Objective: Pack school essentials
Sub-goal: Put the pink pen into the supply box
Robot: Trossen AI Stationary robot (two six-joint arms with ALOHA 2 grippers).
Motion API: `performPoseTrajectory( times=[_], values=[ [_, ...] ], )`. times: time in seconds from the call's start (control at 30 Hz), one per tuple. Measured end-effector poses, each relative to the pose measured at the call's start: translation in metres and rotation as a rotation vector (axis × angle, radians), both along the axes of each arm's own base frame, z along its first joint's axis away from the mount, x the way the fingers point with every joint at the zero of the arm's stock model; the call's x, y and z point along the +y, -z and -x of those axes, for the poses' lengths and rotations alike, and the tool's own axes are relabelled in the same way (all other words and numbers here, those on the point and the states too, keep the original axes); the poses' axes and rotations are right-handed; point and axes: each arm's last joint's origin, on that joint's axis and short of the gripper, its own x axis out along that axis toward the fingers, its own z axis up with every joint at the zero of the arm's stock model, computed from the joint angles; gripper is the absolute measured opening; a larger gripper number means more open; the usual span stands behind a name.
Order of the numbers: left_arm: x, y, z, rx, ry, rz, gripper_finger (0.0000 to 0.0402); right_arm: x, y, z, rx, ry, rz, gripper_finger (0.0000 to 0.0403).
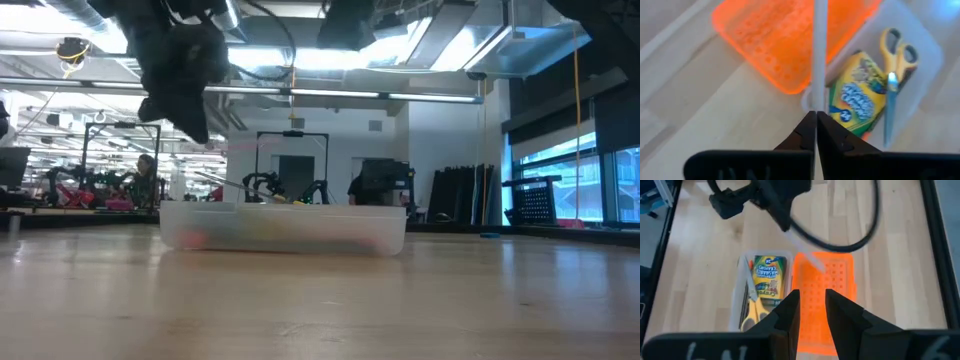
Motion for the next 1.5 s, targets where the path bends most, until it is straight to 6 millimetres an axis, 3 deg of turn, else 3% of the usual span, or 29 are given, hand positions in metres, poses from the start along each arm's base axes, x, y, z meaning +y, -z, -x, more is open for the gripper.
performPoseTrajectory(
  times=[0.23, 0.4, 0.97, 1.13, 1.5],
  values=[
    [-0.015, 0.004, -0.017, -0.055, 0.193, -0.041, 0.0003, 0.008, -0.027, 0.024, -0.056, -0.008, 0.006, 0.0094],
    [-0.017, 0.011, -0.022, -0.038, 0.225, -0.052, 0.0003, 0.010, -0.038, 0.032, -0.091, 0.009, -0.001, 0.0094],
    [-0.011, 0.008, -0.021, -0.048, 0.200, -0.070, 0.0004, 0.017, -0.040, 0.032, -0.094, -0.009, -0.005, 0.0094],
    [-0.006, 0.008, -0.021, -0.036, 0.264, -0.129, 0.0007, 0.021, -0.040, 0.031, -0.094, -0.021, -0.006, 0.0094],
    [0.005, 0.009, -0.020, -0.001, 0.441, -0.275, 0.0081, 0.024, -0.039, 0.031, -0.092, -0.030, -0.007, 0.0094]
  ],
)
